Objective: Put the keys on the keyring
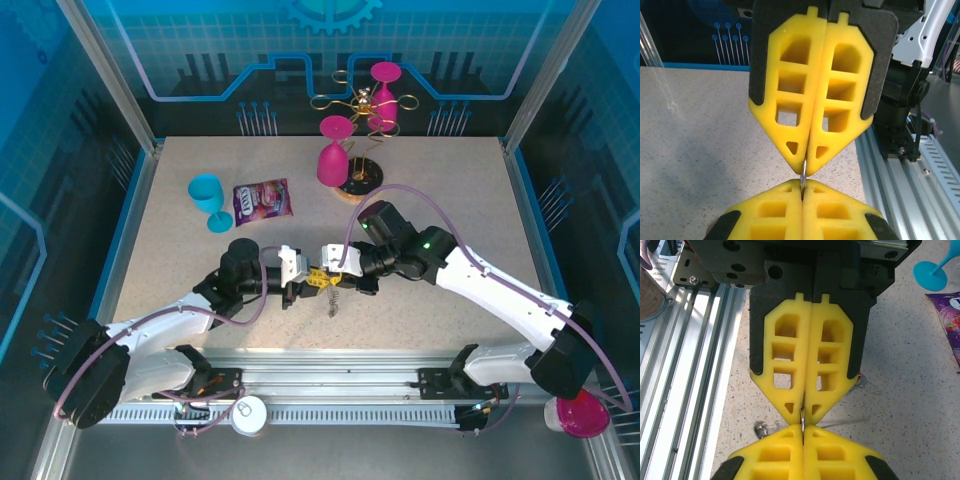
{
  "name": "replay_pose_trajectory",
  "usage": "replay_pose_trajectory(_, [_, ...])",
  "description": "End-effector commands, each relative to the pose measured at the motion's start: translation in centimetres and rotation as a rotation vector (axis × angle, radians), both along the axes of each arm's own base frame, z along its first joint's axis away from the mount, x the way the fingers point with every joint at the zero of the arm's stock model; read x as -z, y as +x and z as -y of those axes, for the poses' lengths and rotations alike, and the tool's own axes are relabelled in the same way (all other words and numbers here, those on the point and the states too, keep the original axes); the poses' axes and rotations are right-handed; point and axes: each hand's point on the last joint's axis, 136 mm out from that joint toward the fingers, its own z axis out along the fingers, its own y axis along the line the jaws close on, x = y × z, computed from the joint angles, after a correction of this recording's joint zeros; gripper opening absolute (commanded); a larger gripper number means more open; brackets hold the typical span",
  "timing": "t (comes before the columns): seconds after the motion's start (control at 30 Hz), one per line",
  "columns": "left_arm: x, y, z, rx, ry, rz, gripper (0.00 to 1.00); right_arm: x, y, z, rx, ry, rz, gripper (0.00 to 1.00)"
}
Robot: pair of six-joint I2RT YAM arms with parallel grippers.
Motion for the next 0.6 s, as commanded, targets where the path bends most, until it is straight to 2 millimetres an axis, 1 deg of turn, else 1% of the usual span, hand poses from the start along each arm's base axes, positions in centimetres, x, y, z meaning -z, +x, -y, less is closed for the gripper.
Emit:
replay_pose_trajectory(0.0, [-1.9,-0.1,0.3,0.033,-0.033,0.067,0.0,-1.3,-0.6,-0.9,-0.035,0.037,-0.002,0.0])
replay_pose_trajectory(0.03, [-1.9,-0.2,0.2,0.032,-0.035,0.075,0.0,-1.5,-0.5,-0.9,-0.022,0.051,-0.003,0.0])
replay_pose_trajectory(0.1, [-2.1,-0.1,0.0,0.017,-0.047,0.097,0.0,-2.5,0.3,-0.6,0.033,0.114,0.009,0.23])
replay_pose_trajectory(0.13, [-2.2,0.0,-0.1,0.007,-0.054,0.107,0.0,-2.9,0.8,-0.3,0.065,0.148,0.017,0.3])
replay_pose_trajectory(0.2, [-2.6,0.0,-0.2,-0.01,-0.085,0.119,0.0,-3.8,1.8,0.8,0.138,0.246,0.038,0.35])
replay_pose_trajectory(0.27, [-3.0,0.0,-0.2,-0.015,-0.128,0.11,0.0,-4.5,2.6,1.7,0.2,0.354,0.049,0.34])
replay_pose_trajectory(0.33, [-3.5,-0.1,-0.2,-0.018,-0.18,0.094,0.0,-4.2,2.8,2.5,0.242,0.432,0.047,0.34])
replay_pose_trajectory(0.47, [-4.4,-0.1,-0.2,-0.017,-0.273,0.058,0.0,-3.9,1.3,2.1,0.202,0.519,-0.014,0.33])
replay_pose_trajectory(0.57, [-4.9,-0.1,-0.1,-0.009,-0.323,0.041,0.0,-3.5,0.9,1.7,0.18,0.532,-0.056,0.32])
